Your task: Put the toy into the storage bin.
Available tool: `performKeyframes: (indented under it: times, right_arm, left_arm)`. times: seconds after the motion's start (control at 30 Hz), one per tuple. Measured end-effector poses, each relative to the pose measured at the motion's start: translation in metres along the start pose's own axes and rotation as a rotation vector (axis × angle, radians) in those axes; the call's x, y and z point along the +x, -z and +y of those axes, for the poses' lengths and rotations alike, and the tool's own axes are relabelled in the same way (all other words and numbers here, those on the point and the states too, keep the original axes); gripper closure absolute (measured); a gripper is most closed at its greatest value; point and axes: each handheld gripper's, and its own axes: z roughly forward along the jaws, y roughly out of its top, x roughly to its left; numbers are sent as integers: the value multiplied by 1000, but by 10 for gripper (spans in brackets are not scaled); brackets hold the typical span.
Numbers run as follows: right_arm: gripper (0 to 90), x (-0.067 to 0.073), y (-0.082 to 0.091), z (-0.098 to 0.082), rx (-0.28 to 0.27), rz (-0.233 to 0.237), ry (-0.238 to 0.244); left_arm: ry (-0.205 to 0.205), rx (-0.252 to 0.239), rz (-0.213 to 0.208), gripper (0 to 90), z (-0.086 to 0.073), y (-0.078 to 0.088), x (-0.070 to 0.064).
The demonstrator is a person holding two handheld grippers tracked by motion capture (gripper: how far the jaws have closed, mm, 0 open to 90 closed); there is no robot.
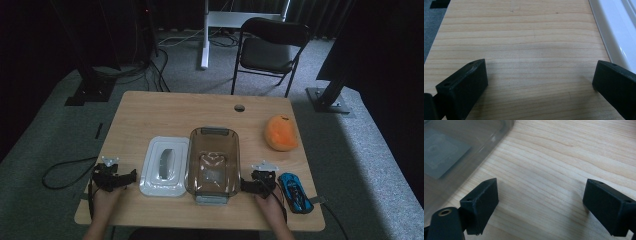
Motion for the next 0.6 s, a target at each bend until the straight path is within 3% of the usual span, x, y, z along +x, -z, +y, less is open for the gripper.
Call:
performKeyframes:
  times: [0.4,0.6]
  right_arm:
    - [105,1,3,6,76,51,54]
    - [106,-2,6,8,68,34,23]
  left_arm:
    - [-43,2,-39,3,0,0,2]
    - [-54,0,-53,2,0,0,2]
